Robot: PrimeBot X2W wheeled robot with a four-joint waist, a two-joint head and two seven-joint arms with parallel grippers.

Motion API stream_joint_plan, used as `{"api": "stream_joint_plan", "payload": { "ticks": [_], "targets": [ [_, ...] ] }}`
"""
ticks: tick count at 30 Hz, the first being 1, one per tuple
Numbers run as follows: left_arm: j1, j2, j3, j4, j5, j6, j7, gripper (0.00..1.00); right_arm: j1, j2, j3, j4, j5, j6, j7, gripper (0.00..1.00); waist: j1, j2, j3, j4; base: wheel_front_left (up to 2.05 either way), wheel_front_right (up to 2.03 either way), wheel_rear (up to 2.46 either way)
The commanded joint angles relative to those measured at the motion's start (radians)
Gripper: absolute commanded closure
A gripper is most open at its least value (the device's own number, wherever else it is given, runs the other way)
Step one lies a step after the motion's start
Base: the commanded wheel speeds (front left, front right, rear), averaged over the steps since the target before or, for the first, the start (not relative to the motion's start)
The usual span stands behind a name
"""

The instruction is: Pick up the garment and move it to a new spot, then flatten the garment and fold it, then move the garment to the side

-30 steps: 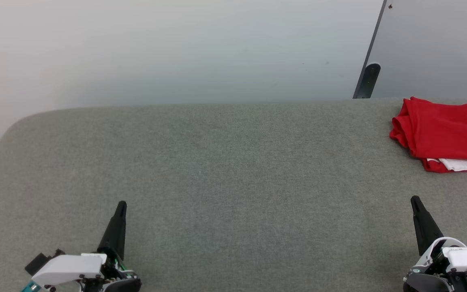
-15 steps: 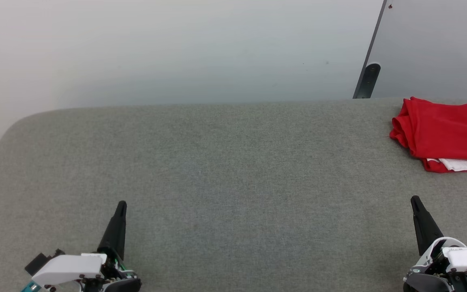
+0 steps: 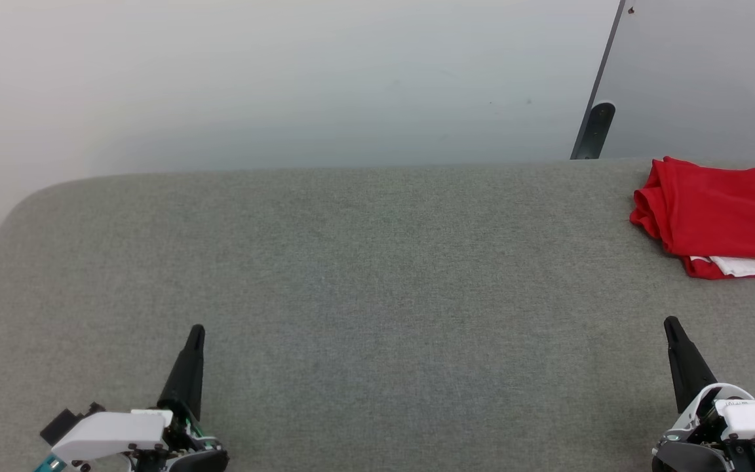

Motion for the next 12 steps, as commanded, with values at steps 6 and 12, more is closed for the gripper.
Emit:
{"api": "stream_joint_plan", "payload": {
  "ticks": [6,12],
  "targets": [
    [-0.01,0.0,0.003,0.002,-0.002,-0.003,0.003,1.0,-0.002,0.003,0.001,-0.002,0.005,0.001,0.002,1.0,0.0,0.0,0.0,0.0,0.0,0.0,0.0],
    [-0.01,0.0,0.003,0.002,-0.002,-0.003,0.003,1.0,-0.002,0.003,0.001,-0.002,0.005,0.001,0.002,1.0,0.0,0.0,0.0,0.0,0.0,0.0,0.0]
  ]
}}
